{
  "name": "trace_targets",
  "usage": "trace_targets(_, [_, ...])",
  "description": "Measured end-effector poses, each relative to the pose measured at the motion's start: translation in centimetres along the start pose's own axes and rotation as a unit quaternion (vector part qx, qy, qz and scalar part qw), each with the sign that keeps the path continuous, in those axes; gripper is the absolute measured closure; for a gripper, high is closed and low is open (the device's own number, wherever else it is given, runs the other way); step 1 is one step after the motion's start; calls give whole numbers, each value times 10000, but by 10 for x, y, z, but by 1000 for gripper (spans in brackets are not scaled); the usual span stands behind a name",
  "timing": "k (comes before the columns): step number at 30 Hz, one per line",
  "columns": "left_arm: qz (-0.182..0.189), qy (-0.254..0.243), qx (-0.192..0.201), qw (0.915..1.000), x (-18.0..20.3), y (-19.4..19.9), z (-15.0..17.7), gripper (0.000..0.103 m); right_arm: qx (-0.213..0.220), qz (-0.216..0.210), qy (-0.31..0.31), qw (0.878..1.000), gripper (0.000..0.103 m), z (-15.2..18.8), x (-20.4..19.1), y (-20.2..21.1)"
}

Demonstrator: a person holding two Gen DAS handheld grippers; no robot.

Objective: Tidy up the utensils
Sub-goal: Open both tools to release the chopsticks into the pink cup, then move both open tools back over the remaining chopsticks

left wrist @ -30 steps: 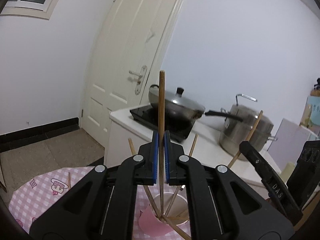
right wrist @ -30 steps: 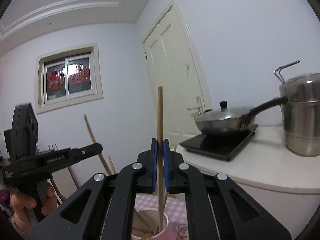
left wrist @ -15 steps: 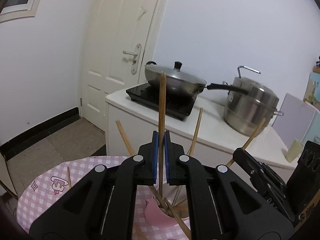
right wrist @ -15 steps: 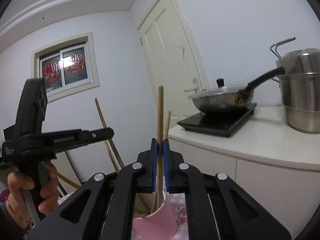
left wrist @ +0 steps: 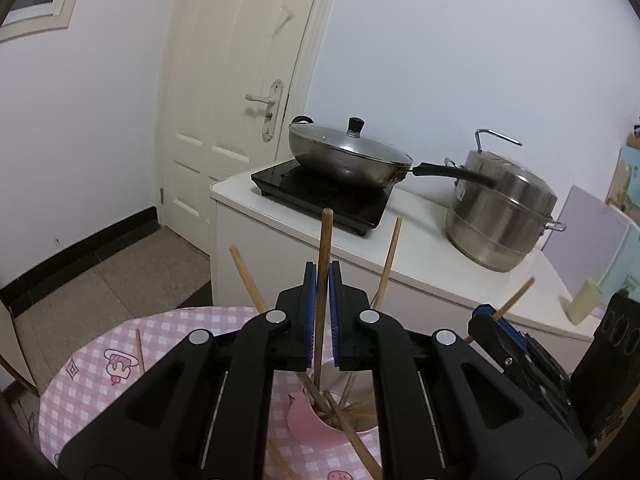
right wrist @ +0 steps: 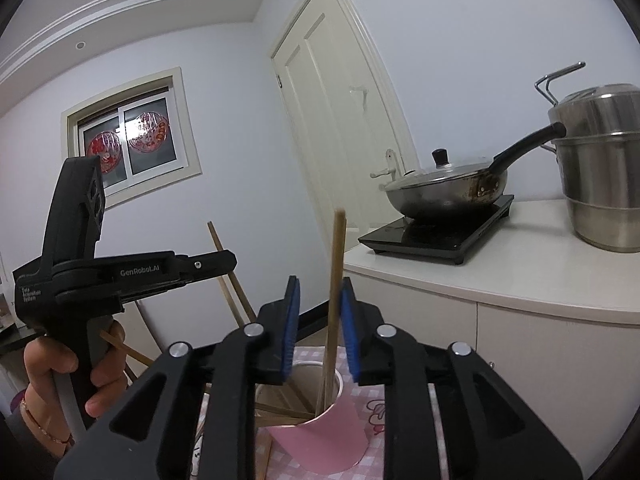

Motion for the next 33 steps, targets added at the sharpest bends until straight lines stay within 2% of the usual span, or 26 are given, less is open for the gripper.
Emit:
trace_targets(1, [7,15,2,10000,-1,1,-1,82,13,8,3,10000,79,-1,0,0])
trace_targets(2, [-30,43,43,10000,-3,4,-3,47,33,20,5,10000,77,-3,-1,1])
trace_targets(3, [-102,104,214,9997,-6,10,-7,31,53,31,9,10000,75,-5,-1,3])
trace_targets(4, [-117,143,414,9990,-8,17,-10,27,91,41,17,9999,73,-7,-2,5])
trace_targets(5, [-145,104,583,9981,-9,24,-13,27,116,46,18,9999,73,-9,-2,7])
trace_targets(14, [-170,45,532,9984,-18,43,-10,27,225,121,127,9996,69,-23,-11,23])
trace_targets(22, [-371,-187,616,9972,-39,77,2,27,395,422,804,9951,64,-44,-46,53])
trace_targets(25, [-531,-227,637,9963,-54,93,8,27,415,386,1019,9932,64,-47,-66,64])
trace_targets(31, [-651,-63,355,9972,-87,109,34,27,272,171,1026,9942,64,-29,-96,73])
trace_targets(33, [-750,-82,271,9968,-96,110,46,27,122,255,998,9946,64,-14,-101,70])
Point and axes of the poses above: each gripper's, at about its wrist camera, not at the fingertips, and y roughly against the way its jaws point, x to its right, z to its underside, the point moved 9 cm from there along -y, roughly the way its jaws point, and after that the axes turned 14 degrees about -z, right-handed, at the moved point
